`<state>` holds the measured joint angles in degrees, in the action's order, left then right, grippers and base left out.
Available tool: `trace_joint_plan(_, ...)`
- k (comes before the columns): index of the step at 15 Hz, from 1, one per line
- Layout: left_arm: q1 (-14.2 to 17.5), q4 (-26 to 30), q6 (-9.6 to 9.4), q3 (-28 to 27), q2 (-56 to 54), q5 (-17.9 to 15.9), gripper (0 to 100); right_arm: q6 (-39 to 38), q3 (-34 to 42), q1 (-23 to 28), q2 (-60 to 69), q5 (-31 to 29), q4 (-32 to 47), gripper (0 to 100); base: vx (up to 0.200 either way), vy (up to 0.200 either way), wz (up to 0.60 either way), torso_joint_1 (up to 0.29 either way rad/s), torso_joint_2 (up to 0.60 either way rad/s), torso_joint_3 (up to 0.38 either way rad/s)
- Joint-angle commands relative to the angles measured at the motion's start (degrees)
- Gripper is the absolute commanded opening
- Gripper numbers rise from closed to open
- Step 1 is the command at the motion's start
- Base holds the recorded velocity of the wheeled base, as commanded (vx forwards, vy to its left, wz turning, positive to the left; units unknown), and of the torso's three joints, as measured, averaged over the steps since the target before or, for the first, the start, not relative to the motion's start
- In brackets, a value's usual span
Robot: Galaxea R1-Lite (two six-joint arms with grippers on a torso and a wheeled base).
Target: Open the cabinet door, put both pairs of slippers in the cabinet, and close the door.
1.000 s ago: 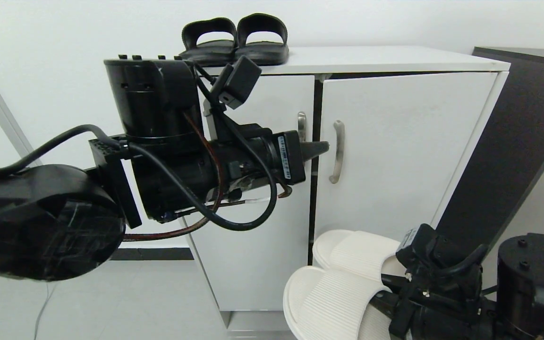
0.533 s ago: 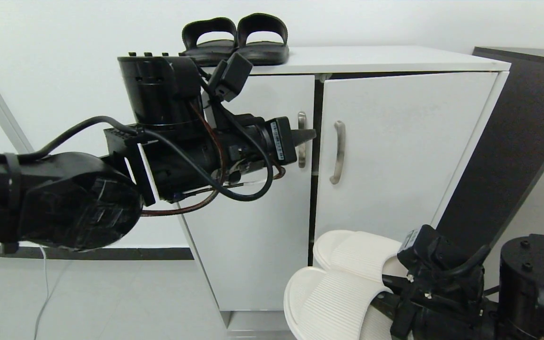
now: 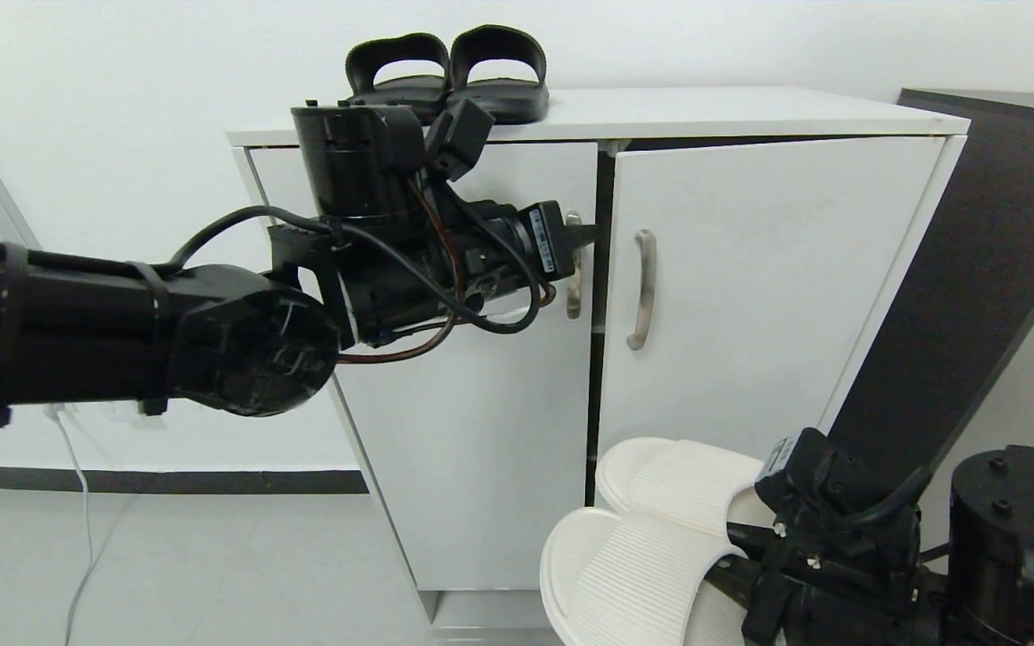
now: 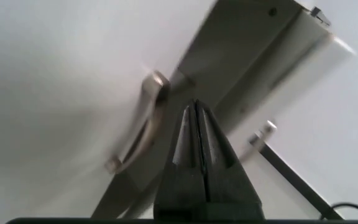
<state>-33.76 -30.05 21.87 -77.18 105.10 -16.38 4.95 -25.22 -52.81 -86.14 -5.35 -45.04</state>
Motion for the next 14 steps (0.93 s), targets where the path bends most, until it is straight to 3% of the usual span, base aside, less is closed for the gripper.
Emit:
trace_joint_plan(1,-0.43,0.17,0.01,-2.89,3.54,0.04,0,0.06,0.09,-0.01,-0.08,-0.01,0.13,0,0.000,0.000,0.00,0.000,0.00,0.000)
trace_joint_plan(7,-0.70,-2.47,0.01,-4.74,7.58,-1.63,0,0.06,0.09,-0.01,-0.70,-0.01,0.13,0,0.000,0.000,0.00,0.000,0.00,0.000)
trace_joint_plan(10,-1.31,-2.73,-0.07,-3.07,6.44,-1.19,0,0.06,0.09,-0.10,-1.05,0.08,0.13,0,-0.200,0.000,0.00,0.002,0.00,0.001)
trace_joint_plan(14,-7.64,-5.37,-0.51,4.41,1.25,-1.46,0,0.06,0.44,-1.59,-0.96,0.08,0.13,0,-0.200,0.000,0.00,0.004,0.00,0.002)
